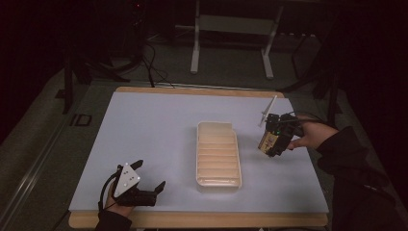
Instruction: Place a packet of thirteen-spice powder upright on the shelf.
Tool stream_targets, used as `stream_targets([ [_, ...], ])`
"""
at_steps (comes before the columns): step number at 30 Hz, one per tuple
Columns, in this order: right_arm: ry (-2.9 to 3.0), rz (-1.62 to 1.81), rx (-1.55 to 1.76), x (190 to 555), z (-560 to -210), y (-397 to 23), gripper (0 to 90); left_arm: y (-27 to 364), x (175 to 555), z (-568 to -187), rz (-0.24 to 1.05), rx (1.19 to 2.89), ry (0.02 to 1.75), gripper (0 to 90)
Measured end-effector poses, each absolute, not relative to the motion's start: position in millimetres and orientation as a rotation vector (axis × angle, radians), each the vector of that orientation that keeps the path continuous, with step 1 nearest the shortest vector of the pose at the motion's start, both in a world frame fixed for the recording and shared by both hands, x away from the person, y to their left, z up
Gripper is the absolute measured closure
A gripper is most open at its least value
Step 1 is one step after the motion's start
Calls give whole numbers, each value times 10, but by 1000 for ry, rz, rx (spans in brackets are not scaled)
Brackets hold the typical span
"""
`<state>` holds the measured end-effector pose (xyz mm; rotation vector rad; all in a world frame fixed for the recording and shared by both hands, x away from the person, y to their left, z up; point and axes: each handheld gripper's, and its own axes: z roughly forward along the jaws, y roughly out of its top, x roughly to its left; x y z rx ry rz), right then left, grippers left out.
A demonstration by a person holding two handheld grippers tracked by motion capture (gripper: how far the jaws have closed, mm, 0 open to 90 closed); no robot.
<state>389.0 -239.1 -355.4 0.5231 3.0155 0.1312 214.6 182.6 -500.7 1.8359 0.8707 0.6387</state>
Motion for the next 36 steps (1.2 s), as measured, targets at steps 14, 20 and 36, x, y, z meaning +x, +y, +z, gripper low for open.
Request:
stream_targets([
  [14, 2970, 93, 690, 4255, -3547, -2520, 229, 1824, 2146, -5012, 638, 1842, 865, 0],
  [20, 2963, 82, 796, 4415, -3702, -2579, 273, 1818, 2146, -5015, 638, 1846, 863, 0],
  [36, 2986, 37, 942, 4600, -4067, -2655, 509, 1787, 2145, -5034, 625, 1881, 844, 0],
])
